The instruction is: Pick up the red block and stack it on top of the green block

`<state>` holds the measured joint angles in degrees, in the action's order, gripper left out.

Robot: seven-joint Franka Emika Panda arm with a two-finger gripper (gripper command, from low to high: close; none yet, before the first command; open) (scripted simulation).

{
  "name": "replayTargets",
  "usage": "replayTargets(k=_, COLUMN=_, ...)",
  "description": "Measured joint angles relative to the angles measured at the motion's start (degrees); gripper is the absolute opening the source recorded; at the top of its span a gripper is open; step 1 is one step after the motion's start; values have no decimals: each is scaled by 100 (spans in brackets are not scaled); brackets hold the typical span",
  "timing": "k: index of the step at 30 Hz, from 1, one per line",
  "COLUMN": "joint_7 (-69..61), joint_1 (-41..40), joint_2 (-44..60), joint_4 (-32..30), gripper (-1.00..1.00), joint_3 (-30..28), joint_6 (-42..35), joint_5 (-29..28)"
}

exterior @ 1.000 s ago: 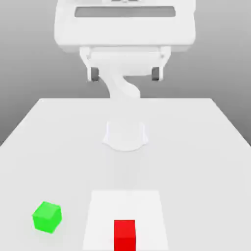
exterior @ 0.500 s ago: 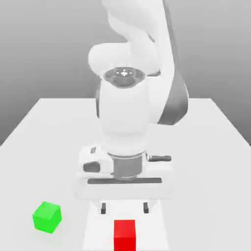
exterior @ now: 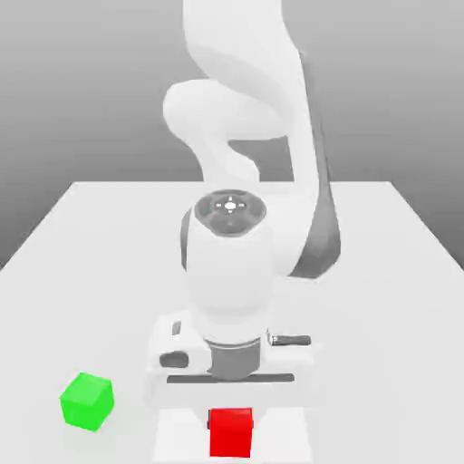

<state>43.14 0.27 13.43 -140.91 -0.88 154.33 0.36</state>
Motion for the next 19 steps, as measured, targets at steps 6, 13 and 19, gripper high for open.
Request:
replayTargets(k=6, joint_7=-648, joint_1=-681, joint_2=-510, joint_4=-222, gripper=-100, joint_3=-567, joint_6=-294, joint_5=-7)
replayTargets(k=13, joint_7=-1500, joint_1=-1462, joint_2=-591, joint_4=-407, gripper=-100, joint_3=-1009, joint_6=-198, joint_5=281)
replayTargets(k=19, joint_7=-1752, joint_1=-1588, joint_2=82, joint_4=-381, gripper=100, joint_3=-846, joint_6=432, joint_5=601)
